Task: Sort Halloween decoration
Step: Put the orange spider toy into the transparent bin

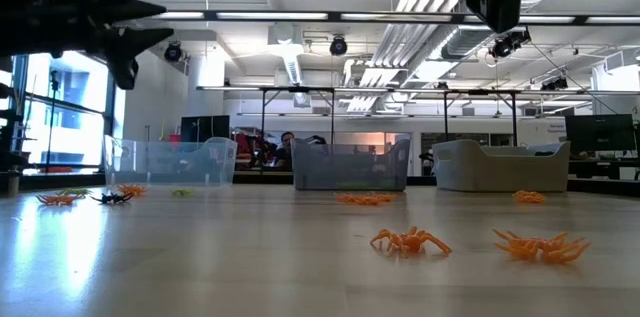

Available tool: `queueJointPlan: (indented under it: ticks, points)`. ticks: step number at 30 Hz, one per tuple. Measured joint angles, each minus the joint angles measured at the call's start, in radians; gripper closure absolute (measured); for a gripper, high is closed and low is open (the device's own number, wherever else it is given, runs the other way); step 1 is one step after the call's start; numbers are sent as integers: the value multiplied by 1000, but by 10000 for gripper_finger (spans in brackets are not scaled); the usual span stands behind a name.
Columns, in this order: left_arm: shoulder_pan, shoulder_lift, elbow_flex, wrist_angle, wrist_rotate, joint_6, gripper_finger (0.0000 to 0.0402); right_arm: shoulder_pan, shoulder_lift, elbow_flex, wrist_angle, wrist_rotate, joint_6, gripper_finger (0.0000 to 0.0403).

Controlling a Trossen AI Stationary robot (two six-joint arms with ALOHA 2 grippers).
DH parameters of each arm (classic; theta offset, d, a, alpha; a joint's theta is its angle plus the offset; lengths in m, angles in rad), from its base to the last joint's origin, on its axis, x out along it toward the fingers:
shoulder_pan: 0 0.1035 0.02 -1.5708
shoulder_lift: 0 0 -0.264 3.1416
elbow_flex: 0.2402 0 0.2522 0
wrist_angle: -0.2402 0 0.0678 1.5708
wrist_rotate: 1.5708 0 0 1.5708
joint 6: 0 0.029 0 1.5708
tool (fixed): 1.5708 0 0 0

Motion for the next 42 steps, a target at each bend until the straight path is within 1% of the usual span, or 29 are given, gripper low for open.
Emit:
queueJointPlan:
  ticks: [2, 3, 6, 8, 10, 15, 18, 22, 24, 27, 31, 35, 38, 42]
  points:
    - [-26, 0, 0, 9, 40, -17, 271, 0, 0, 0, 0, 0, 1, 403]
    - [-44, 0, 0, 12, 44, -24, 271, 0, 0, 0, 1, 0, 1, 403]
    - [-116, 0, 0, 16, 40, -25, 271, 0, 0, 0, 15, 5, 1, 403]
    - [-174, 5, 0, 17, 19, -13, 271, 0, 0, 0, 30, 6, 0, 402]
    - [-241, 19, 0, 17, -31, 9, 271, -6, 0, 0, 60, 6, -14, 402]
    - [-388, 101, 0, 39, -208, 86, 271, -22, 0, 0, 121, 4, -58, 402]
    - [-463, 185, 0, 138, -262, 100, 271, -30, 0, 0, 122, 3, -62, 402]
    - [-557, 339, 12, 329, -287, 141, 271, -38, 0, 0, 121, 2, -50, 402]
    - [-597, 424, 43, 370, -306, 188, 271, -38, 0, 0, 121, 1, -45, 402]
    - [-639, 551, 106, 375, -359, 246, 271, -37, 0, 0, 121, 1, -50, 402]
    - [-668, 726, 193, 372, -393, 314, 271, -35, 0, 0, 121, 0, -52, 402]
    - [-676, 870, 270, 376, -428, 408, 271, -35, 0, 0, 121, -1, -67, 402]
    - [-676, 957, 314, 415, -450, 450, 271, -35, 0, 0, 121, -1, -95, 402]
    - [-676, 1053, 361, 494, -450, 509, 271, -38, 0, 0, 121, -1, -146, 402]
